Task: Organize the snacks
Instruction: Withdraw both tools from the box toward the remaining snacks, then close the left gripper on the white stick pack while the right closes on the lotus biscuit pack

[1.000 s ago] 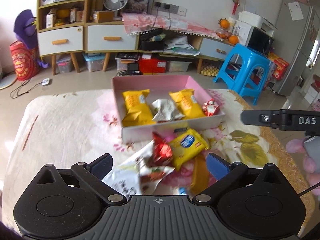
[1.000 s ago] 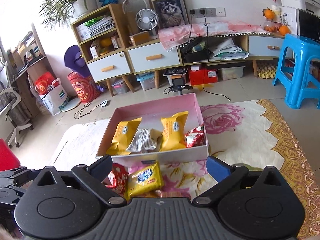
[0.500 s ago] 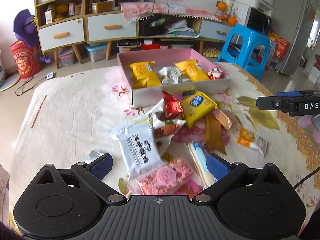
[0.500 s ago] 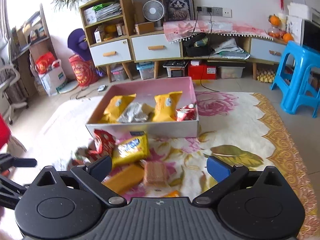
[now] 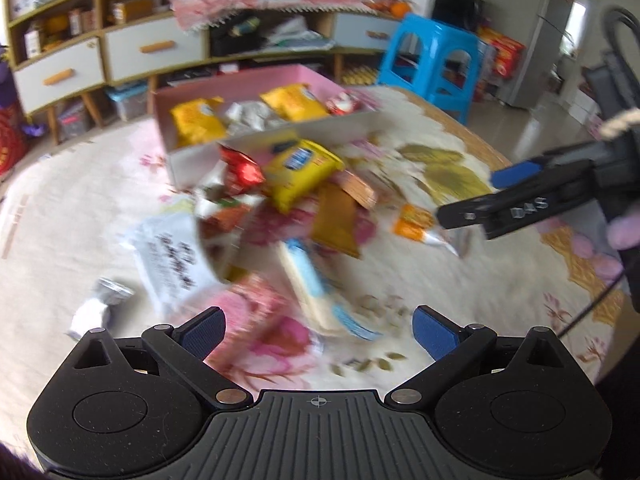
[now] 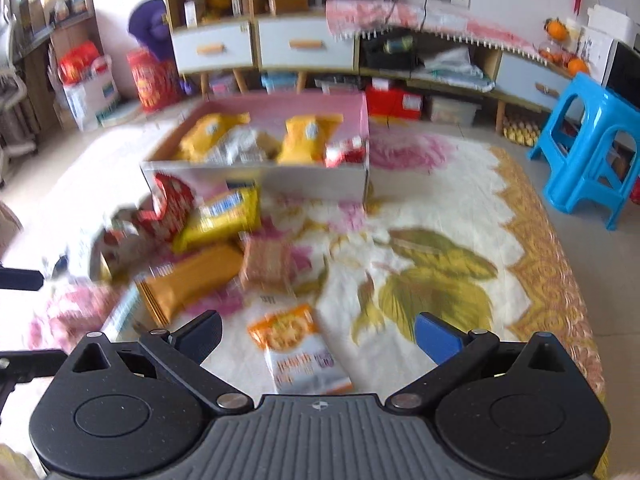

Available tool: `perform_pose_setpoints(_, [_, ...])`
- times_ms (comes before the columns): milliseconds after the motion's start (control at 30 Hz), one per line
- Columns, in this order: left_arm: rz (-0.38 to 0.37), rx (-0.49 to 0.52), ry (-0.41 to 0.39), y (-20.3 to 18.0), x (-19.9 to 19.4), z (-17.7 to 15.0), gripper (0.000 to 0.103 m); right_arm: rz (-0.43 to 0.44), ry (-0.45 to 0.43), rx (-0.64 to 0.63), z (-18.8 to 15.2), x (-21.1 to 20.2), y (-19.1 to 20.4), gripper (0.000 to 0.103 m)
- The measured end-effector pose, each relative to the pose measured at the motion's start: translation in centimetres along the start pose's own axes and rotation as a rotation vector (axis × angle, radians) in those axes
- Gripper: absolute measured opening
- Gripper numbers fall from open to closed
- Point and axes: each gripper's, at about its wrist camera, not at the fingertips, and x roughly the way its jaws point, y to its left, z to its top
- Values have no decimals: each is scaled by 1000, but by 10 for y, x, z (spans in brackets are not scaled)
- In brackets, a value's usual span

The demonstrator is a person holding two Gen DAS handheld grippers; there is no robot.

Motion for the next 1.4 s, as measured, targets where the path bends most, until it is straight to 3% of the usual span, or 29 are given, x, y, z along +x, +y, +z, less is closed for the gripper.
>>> perform_pose_setpoints(200, [-48,5,45,-17,15,-2,99,25,101,-24,-6,18,6,95])
perform_pose_setpoints(533, [-16,-103,61,-7,35,6,68,35,171,2,-10,43,1,90])
perform_pose_setpoints(667, [-4,-153,70,-1,44,8,54,34,157,-3,-11,46,0,91])
perform_pose_setpoints(900, [27,-176,48,2,50,11,45,37,136,-24,-10,47,3,88])
perform_pose_setpoints(1200, [45,-169,29,4,52,12,28,54,103,-43,-9,44,6,74])
perform_pose_setpoints(1300, [44,-177,33,5,51,12,24,66,94,-55,-8,42,8,65])
perform_pose_setpoints(1400, [40,-184,39,6,49,11,21,85,85,-74,-7,39,12,47])
